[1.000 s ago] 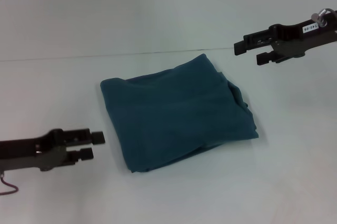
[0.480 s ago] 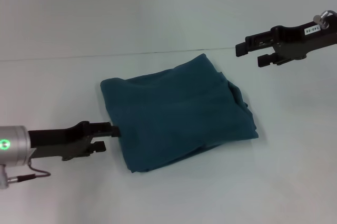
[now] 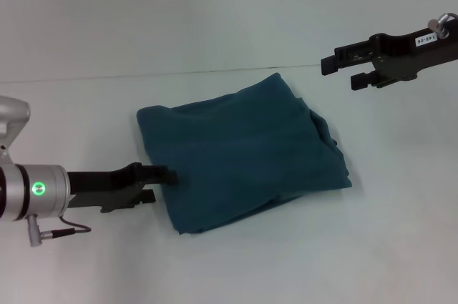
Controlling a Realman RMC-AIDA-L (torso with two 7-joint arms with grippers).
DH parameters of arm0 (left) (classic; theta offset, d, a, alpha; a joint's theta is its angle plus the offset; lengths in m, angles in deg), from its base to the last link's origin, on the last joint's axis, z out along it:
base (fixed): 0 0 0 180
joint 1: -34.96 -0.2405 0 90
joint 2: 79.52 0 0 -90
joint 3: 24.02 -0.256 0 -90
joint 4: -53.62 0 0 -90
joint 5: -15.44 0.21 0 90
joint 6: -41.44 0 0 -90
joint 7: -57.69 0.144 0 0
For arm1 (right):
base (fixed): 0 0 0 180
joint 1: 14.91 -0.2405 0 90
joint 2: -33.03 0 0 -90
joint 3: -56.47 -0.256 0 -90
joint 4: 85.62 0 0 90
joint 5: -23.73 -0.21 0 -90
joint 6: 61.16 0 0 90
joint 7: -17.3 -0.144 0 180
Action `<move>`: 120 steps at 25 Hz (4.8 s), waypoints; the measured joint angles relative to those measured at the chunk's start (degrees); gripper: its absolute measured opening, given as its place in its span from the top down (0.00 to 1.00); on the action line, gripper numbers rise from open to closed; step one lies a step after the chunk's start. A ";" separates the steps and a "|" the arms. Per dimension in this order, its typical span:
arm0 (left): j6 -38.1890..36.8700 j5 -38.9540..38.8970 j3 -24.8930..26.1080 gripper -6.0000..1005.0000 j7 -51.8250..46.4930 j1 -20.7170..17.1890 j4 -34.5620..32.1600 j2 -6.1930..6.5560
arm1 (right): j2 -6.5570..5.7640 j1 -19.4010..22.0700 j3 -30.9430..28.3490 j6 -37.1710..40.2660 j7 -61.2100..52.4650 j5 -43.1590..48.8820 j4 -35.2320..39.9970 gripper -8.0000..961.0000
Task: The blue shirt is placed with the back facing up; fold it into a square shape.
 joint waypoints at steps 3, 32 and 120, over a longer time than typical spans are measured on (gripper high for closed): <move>0.86 -0.01 -0.53 0.34 0.09 0.39 0.29 -0.10 | 0.00 0.10 -0.14 0.01 0.00 -0.01 0.00 0.04; 6.64 -0.07 -3.22 0.52 -0.12 5.07 4.84 -0.37 | 0.00 1.28 -3.12 0.50 0.04 -0.13 -0.04 0.04; -42.45 -0.25 17.61 0.10 35.77 -11.98 -17.57 2.92 | 6.95 4.37 -4.10 13.26 39.70 -2.08 0.70 0.04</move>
